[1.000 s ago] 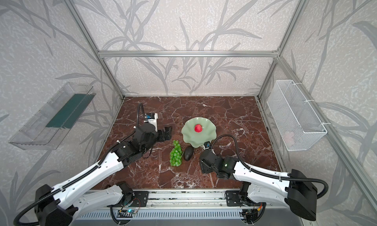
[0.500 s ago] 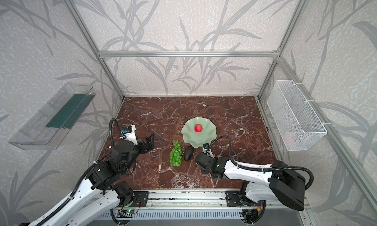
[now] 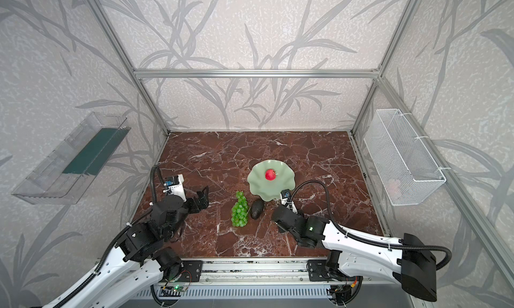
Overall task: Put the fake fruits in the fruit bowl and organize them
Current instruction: 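Carry the apple with the right gripper and drop it into the bowl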
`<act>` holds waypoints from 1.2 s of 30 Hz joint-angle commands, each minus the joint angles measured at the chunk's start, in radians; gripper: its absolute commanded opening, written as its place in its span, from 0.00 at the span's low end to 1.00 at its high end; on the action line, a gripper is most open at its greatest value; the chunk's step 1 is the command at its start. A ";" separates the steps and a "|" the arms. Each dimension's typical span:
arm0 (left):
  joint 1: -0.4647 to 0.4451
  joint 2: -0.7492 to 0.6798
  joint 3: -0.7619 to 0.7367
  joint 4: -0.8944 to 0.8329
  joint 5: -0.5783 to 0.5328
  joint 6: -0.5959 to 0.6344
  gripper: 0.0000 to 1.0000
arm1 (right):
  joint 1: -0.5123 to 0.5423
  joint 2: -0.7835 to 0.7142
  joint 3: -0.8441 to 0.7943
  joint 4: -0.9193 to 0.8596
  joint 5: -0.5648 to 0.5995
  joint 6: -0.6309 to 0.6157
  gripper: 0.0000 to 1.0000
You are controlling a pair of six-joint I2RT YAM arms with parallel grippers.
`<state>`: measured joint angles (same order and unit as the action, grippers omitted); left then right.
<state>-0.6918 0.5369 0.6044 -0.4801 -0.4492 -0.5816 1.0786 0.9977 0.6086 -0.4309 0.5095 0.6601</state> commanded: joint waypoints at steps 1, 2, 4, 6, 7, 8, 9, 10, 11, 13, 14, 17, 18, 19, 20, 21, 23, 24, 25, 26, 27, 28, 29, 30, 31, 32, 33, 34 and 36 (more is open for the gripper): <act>0.003 -0.014 0.004 -0.061 -0.032 -0.029 0.97 | -0.065 0.004 0.069 0.043 0.051 -0.153 0.37; 0.004 -0.016 0.006 -0.069 -0.032 -0.033 0.97 | -0.111 0.022 0.081 0.071 0.022 -0.183 0.37; 0.004 -0.028 0.012 -0.092 -0.032 -0.040 0.97 | -0.199 0.071 0.109 0.144 -0.053 -0.243 0.37; 0.004 -0.039 0.017 -0.120 -0.034 -0.049 0.97 | -0.266 0.129 0.135 0.210 -0.105 -0.293 0.38; 0.004 -0.044 0.018 -0.134 -0.032 -0.055 0.97 | -0.303 0.164 0.151 0.240 -0.131 -0.313 0.38; 0.004 -0.050 0.020 -0.146 -0.030 -0.060 0.97 | -0.332 0.198 0.166 0.262 -0.157 -0.328 0.38; 0.004 -0.056 0.020 -0.158 -0.028 -0.066 0.97 | -0.364 0.236 0.185 0.283 -0.187 -0.344 0.38; 0.004 -0.062 0.018 -0.168 -0.023 -0.071 0.97 | -0.389 0.274 0.202 0.303 -0.214 -0.356 0.38; 0.003 -0.066 0.017 -0.176 -0.022 -0.074 0.97 | -0.406 0.307 0.212 0.324 -0.228 -0.367 0.38; 0.004 -0.073 0.018 -0.197 -0.019 -0.086 0.97 | -0.439 0.380 0.235 0.366 -0.254 -0.382 0.38; 0.004 -0.075 0.019 -0.207 -0.018 -0.090 0.97 | -0.454 0.415 0.246 0.382 -0.270 -0.382 0.38; 0.004 -0.082 0.026 -0.237 -0.015 -0.099 0.97 | -0.488 0.504 0.272 0.424 -0.307 -0.379 0.39; 0.003 -0.085 0.029 -0.249 -0.017 -0.102 0.97 | -0.492 0.532 0.283 0.434 -0.306 -0.383 0.39; 0.003 -0.089 0.032 -0.262 -0.022 -0.108 0.97 | -0.494 0.559 0.295 0.440 -0.304 -0.387 0.39; 0.004 -0.093 0.032 -0.268 -0.023 -0.112 0.97 | -0.498 0.582 0.305 0.442 -0.301 -0.390 0.39; 0.005 -0.095 0.032 -0.272 -0.025 -0.114 0.97 | -0.503 0.606 0.314 0.450 -0.302 -0.390 0.39; 0.004 -0.095 0.031 -0.274 -0.022 -0.117 0.97 | -0.514 0.647 0.326 0.462 -0.312 -0.384 0.39; 0.004 -0.117 0.031 -0.275 -0.022 -0.118 0.96 | -0.518 0.667 0.332 0.468 -0.316 -0.383 0.39; 0.004 -0.128 0.032 -0.280 -0.022 -0.119 0.96 | -0.520 0.683 0.337 0.472 -0.316 -0.382 0.40; 0.004 -0.132 0.034 -0.283 -0.023 -0.119 0.96 | -0.523 0.697 0.341 0.475 -0.315 -0.382 0.40; 0.005 -0.136 0.037 -0.290 -0.025 -0.119 0.96 | -0.524 0.703 0.346 0.479 -0.313 -0.382 0.40; 0.004 -0.139 0.039 -0.295 -0.028 -0.119 0.96 | -0.525 0.732 0.351 0.481 -0.313 -0.382 0.40; 0.003 -0.142 0.041 -0.299 -0.028 -0.118 0.96 | -0.528 0.742 0.355 0.482 -0.312 -0.382 0.41; 0.004 -0.144 0.043 -0.303 -0.027 -0.116 0.96 | -0.528 0.753 0.360 0.483 -0.313 -0.382 0.41; 0.004 -0.145 0.044 -0.306 -0.028 -0.115 0.96 | -0.529 0.761 0.365 0.480 -0.314 -0.382 0.42; 0.004 -0.146 0.046 -0.308 -0.028 -0.114 0.96 | -0.528 0.765 0.368 0.479 -0.315 -0.380 0.43; 0.004 -0.146 0.046 -0.310 -0.028 -0.113 0.96 | -0.529 0.770 0.373 0.476 -0.317 -0.379 0.45; 0.004 -0.145 0.046 -0.310 -0.029 -0.114 0.96 | -0.528 0.774 0.376 0.474 -0.319 -0.377 0.47; 0.004 -0.145 0.044 -0.307 -0.024 -0.114 0.96 | -0.529 0.769 0.383 0.466 -0.319 -0.373 0.54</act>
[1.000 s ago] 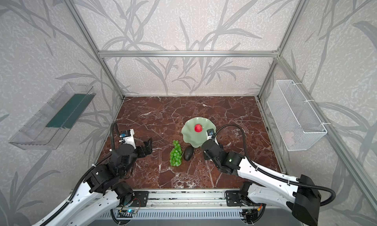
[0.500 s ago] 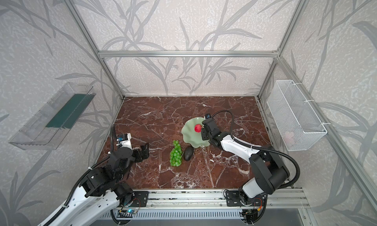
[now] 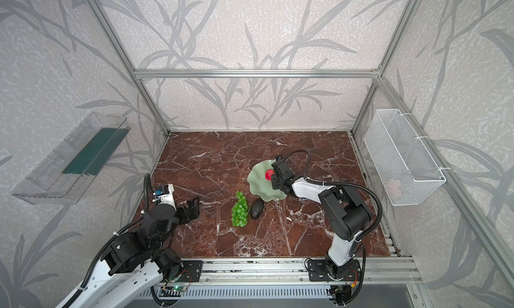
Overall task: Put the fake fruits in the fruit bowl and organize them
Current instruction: 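Carry the apple with the right gripper and drop it into the bowl, then reach the left gripper to the dark avocado and grasp it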
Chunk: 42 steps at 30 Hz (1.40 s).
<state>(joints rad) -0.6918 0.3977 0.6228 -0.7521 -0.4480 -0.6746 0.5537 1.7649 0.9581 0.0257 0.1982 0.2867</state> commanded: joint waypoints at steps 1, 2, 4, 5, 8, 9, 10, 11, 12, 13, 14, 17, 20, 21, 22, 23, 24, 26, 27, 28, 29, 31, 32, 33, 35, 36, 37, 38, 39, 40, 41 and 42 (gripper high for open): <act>0.004 -0.006 0.024 -0.032 -0.023 -0.020 0.96 | -0.003 -0.008 0.034 0.008 -0.007 0.000 0.57; 0.003 -0.005 0.023 -0.029 -0.019 -0.020 0.96 | -0.003 -0.021 0.031 0.009 -0.008 0.000 0.60; 0.004 -0.003 0.022 -0.019 -0.007 -0.016 0.96 | -0.003 -0.053 0.026 0.006 -0.003 -0.001 0.67; 0.005 -0.002 0.022 -0.013 0.001 -0.012 0.96 | -0.003 -0.093 0.024 0.000 -0.003 -0.004 0.69; 0.004 0.012 0.018 0.025 0.047 0.005 0.95 | -0.004 -0.184 0.005 -0.001 -0.005 -0.015 0.75; 0.004 0.022 0.017 0.041 0.067 0.010 0.95 | -0.004 -0.222 -0.007 -0.001 -0.001 -0.018 0.78; 0.004 0.033 0.018 0.056 0.091 0.014 0.95 | -0.004 -0.261 -0.021 -0.001 0.004 -0.020 0.80; 0.004 0.053 0.018 0.073 0.114 0.020 0.94 | -0.004 -0.299 -0.035 -0.002 0.007 -0.022 0.80; 0.003 0.079 0.018 0.093 0.144 0.028 0.93 | -0.004 -0.339 -0.054 -0.001 0.007 -0.024 0.82; 0.004 0.101 0.018 0.117 0.177 0.030 0.92 | -0.003 -0.385 -0.077 -0.001 0.009 -0.026 0.83; 0.003 0.122 0.017 0.144 0.211 0.035 0.91 | -0.003 -0.425 -0.100 0.000 0.008 -0.026 0.84; -0.004 0.220 0.018 0.239 0.355 0.020 0.87 | -0.003 -0.553 -0.190 0.013 -0.017 -0.029 0.91; -0.028 0.336 0.044 0.288 0.443 0.001 0.85 | -0.003 -0.675 -0.280 0.024 -0.040 -0.033 0.96; -0.045 0.371 0.059 0.296 0.448 0.002 0.84 | -0.003 -0.712 -0.301 0.014 -0.042 -0.032 0.96; -0.067 0.407 0.074 0.302 0.443 0.006 0.84 | -0.004 -0.747 -0.322 0.000 -0.042 -0.029 0.97; -0.088 0.435 0.087 0.309 0.437 0.014 0.84 | -0.004 -0.776 -0.337 -0.012 -0.040 -0.024 0.97; -0.113 0.467 0.101 0.318 0.427 0.022 0.84 | -0.004 -0.804 -0.352 -0.025 -0.038 -0.018 0.97; -0.157 0.528 0.126 0.338 0.412 0.036 0.84 | -0.003 -0.850 -0.377 -0.049 -0.040 -0.011 0.97; -0.177 0.564 0.140 0.346 0.405 0.043 0.83 | -0.003 -0.872 -0.386 -0.060 -0.040 -0.008 0.97; -0.199 0.598 0.155 0.351 0.395 0.049 0.82 | -0.003 -0.890 -0.393 -0.073 -0.040 -0.008 0.97; -0.216 0.631 0.169 0.350 0.383 0.054 0.81 | -0.003 -0.905 -0.396 -0.082 -0.038 -0.008 0.97; -0.251 0.702 0.198 0.356 0.366 0.059 0.77 | -0.004 -0.932 -0.399 -0.104 -0.030 -0.013 0.98; -0.263 0.732 0.210 0.359 0.364 0.059 0.76 | -0.004 -0.942 -0.397 -0.113 -0.025 -0.014 0.98; -0.276 0.766 0.219 0.365 0.361 0.058 0.76 | -0.006 -0.950 -0.395 -0.124 -0.020 -0.015 0.98; -0.293 0.822 0.240 0.377 0.360 0.054 0.75 | -0.005 -0.960 -0.394 -0.137 -0.014 -0.017 0.98; -0.301 0.848 0.251 0.380 0.361 0.053 0.74 | -0.005 -0.962 -0.393 -0.144 -0.010 -0.017 0.98; -0.309 0.874 0.261 0.384 0.362 0.053 0.74 | -0.005 -0.965 -0.391 -0.151 -0.007 -0.017 0.98; -0.316 0.897 0.273 0.386 0.363 0.054 0.73 | -0.005 -0.966 -0.391 -0.158 -0.003 -0.016 0.98; -0.322 0.917 0.281 0.388 0.365 0.055 0.72 | -0.005 -0.967 -0.392 -0.163 -0.002 -0.014 0.98; -0.328 0.939 0.290 0.389 0.368 0.055 0.71 | -0.005 -0.969 -0.394 -0.165 -0.002 -0.014 0.98; -0.333 0.959 0.298 0.395 0.369 0.055 0.70 | -0.005 -0.972 -0.396 -0.168 -0.002 -0.012 0.98; -0.337 0.976 0.302 0.400 0.373 0.053 0.69 | -0.005 -0.975 -0.398 -0.169 0.000 -0.009 0.98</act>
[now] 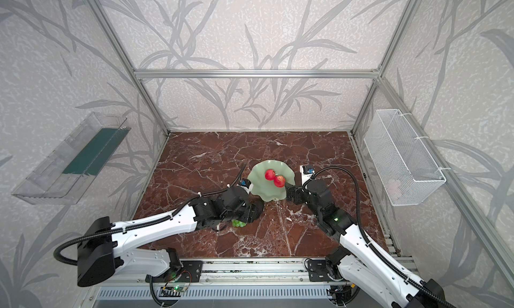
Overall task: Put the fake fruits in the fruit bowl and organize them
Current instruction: 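Reach the left gripper to the dark avocado and grasp it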
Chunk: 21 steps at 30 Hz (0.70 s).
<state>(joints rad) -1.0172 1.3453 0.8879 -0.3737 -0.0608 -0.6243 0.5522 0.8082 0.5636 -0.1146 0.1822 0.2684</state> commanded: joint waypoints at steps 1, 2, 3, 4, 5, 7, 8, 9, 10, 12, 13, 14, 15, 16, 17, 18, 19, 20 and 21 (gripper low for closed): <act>-0.014 0.049 0.043 0.025 -0.008 0.003 0.68 | -0.003 -0.023 -0.008 -0.028 0.016 0.011 0.98; -0.016 0.067 0.050 0.028 -0.005 0.002 0.67 | -0.003 -0.029 -0.011 -0.031 0.017 0.012 0.98; -0.019 0.084 0.054 0.028 -0.004 0.001 0.67 | -0.003 -0.035 -0.014 -0.031 0.020 0.012 0.98; -0.021 0.103 0.060 0.029 -0.002 0.000 0.66 | -0.003 -0.041 -0.018 -0.034 0.023 0.012 0.98; -0.021 0.119 0.066 0.030 0.000 -0.002 0.65 | -0.003 -0.046 -0.018 -0.039 0.025 0.013 0.98; -0.022 0.150 0.077 0.034 0.007 -0.003 0.63 | -0.004 -0.054 -0.019 -0.048 0.031 0.010 0.98; -0.023 0.167 0.084 0.029 0.005 -0.002 0.62 | -0.004 -0.059 -0.019 -0.051 0.034 0.008 0.98; -0.020 0.183 0.094 0.019 -0.003 -0.004 0.62 | -0.005 -0.061 -0.019 -0.055 0.036 0.008 0.98; -0.021 0.199 0.104 0.003 -0.007 -0.006 0.62 | -0.005 -0.067 -0.020 -0.057 0.036 0.005 0.98; -0.021 0.230 0.124 -0.016 -0.019 -0.009 0.62 | -0.005 -0.075 -0.023 -0.059 0.037 0.003 0.98; -0.021 0.243 0.133 -0.021 -0.026 -0.012 0.62 | -0.005 -0.079 -0.025 -0.059 0.039 0.002 0.98; -0.021 0.255 0.138 -0.022 -0.027 -0.014 0.62 | -0.005 -0.081 -0.025 -0.062 0.039 0.002 0.98; -0.021 0.264 0.142 -0.024 -0.032 -0.015 0.63 | -0.005 -0.083 -0.026 -0.061 0.040 0.002 0.98; -0.020 0.276 0.149 -0.030 -0.043 -0.027 0.63 | -0.006 -0.087 -0.025 -0.063 0.040 0.000 0.98; -0.019 0.288 0.162 -0.053 -0.064 -0.044 0.63 | -0.005 -0.091 -0.026 -0.065 0.041 0.001 0.98; -0.019 0.299 0.173 -0.069 -0.078 -0.049 0.64 | -0.005 -0.093 -0.027 -0.066 0.043 -0.001 0.98; -0.019 0.310 0.185 -0.088 -0.089 -0.049 0.64 | -0.006 -0.096 -0.028 -0.069 0.045 -0.001 0.98; -0.018 0.321 0.197 -0.103 -0.099 -0.049 0.64 | -0.006 -0.102 -0.028 -0.071 0.047 -0.003 0.98; -0.018 0.329 0.203 -0.111 -0.108 -0.049 0.64 | -0.006 -0.106 -0.031 -0.071 0.046 -0.004 0.98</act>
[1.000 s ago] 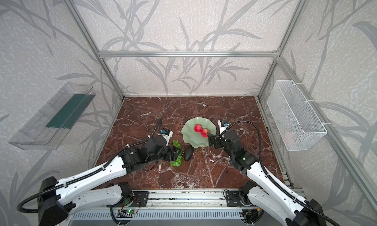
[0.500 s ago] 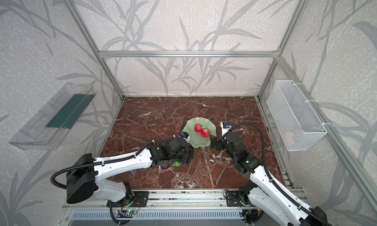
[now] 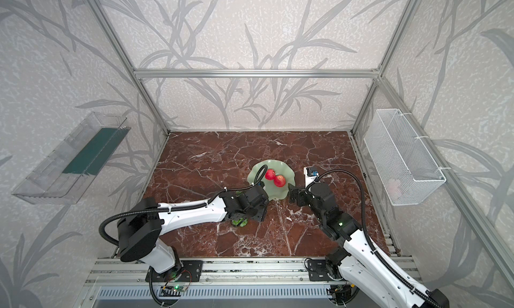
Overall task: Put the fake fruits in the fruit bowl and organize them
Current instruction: 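Reach the left gripper to the dark avocado and grasp it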
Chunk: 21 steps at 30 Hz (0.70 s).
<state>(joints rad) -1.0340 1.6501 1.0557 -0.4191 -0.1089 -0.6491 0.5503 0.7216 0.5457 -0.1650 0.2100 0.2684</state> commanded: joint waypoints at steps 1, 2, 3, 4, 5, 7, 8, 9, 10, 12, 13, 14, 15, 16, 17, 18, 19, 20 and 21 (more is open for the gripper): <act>0.000 0.032 0.041 -0.074 -0.067 -0.024 0.64 | -0.004 -0.022 -0.012 -0.023 0.021 -0.004 0.98; 0.001 0.038 0.045 -0.083 -0.078 -0.028 0.64 | -0.004 -0.025 -0.013 -0.026 0.022 -0.006 0.98; 0.000 0.044 0.049 -0.089 -0.088 -0.033 0.64 | -0.004 -0.026 -0.013 -0.027 0.023 -0.007 0.98; 0.002 0.049 0.052 -0.092 -0.093 -0.035 0.64 | -0.004 -0.028 -0.014 -0.030 0.024 -0.008 0.98; 0.003 0.053 0.053 -0.091 -0.097 -0.035 0.64 | -0.005 -0.030 -0.015 -0.031 0.025 -0.010 0.98; 0.005 0.063 0.056 -0.096 -0.100 -0.038 0.64 | -0.006 -0.035 -0.018 -0.033 0.028 -0.008 0.98; 0.007 0.068 0.056 -0.098 -0.100 -0.040 0.64 | -0.006 -0.038 -0.020 -0.032 0.028 -0.008 0.98; 0.009 0.074 0.057 -0.100 -0.101 -0.041 0.64 | -0.006 -0.040 -0.020 -0.033 0.029 -0.009 0.98; 0.009 0.079 0.059 -0.108 -0.104 -0.042 0.64 | -0.007 -0.040 -0.023 -0.033 0.029 -0.009 0.98; 0.013 0.085 0.058 -0.118 -0.113 -0.044 0.65 | -0.007 -0.041 -0.023 -0.033 0.028 -0.009 0.98; 0.014 0.086 0.057 -0.121 -0.117 -0.046 0.66 | -0.007 -0.042 -0.023 -0.035 0.029 -0.009 0.98; 0.018 0.087 0.054 -0.118 -0.118 -0.046 0.66 | -0.007 -0.043 -0.024 -0.036 0.029 -0.009 0.98; 0.020 0.090 0.052 -0.117 -0.117 -0.046 0.66 | -0.009 -0.043 -0.024 -0.034 0.029 -0.008 0.98; 0.025 0.092 0.051 -0.115 -0.117 -0.047 0.66 | -0.009 -0.045 -0.024 -0.033 0.029 -0.009 0.98; 0.027 0.095 0.050 -0.111 -0.116 -0.048 0.66 | -0.010 -0.045 -0.024 -0.033 0.029 -0.009 0.98; 0.030 0.099 0.049 -0.112 -0.115 -0.049 0.67 | -0.009 -0.044 -0.025 -0.034 0.028 -0.009 0.98; 0.035 0.102 0.049 -0.110 -0.114 -0.049 0.67 | -0.009 -0.045 -0.024 -0.034 0.028 -0.009 0.98; 0.038 0.104 0.048 -0.107 -0.114 -0.051 0.67 | -0.009 -0.045 -0.023 -0.037 0.028 -0.010 0.98; 0.042 0.106 0.047 -0.105 -0.112 -0.052 0.67 | -0.009 -0.047 -0.023 -0.037 0.029 -0.012 0.98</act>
<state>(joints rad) -1.0050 1.7386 1.0920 -0.5045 -0.1925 -0.6765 0.5461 0.6899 0.5293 -0.1928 0.2272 0.2642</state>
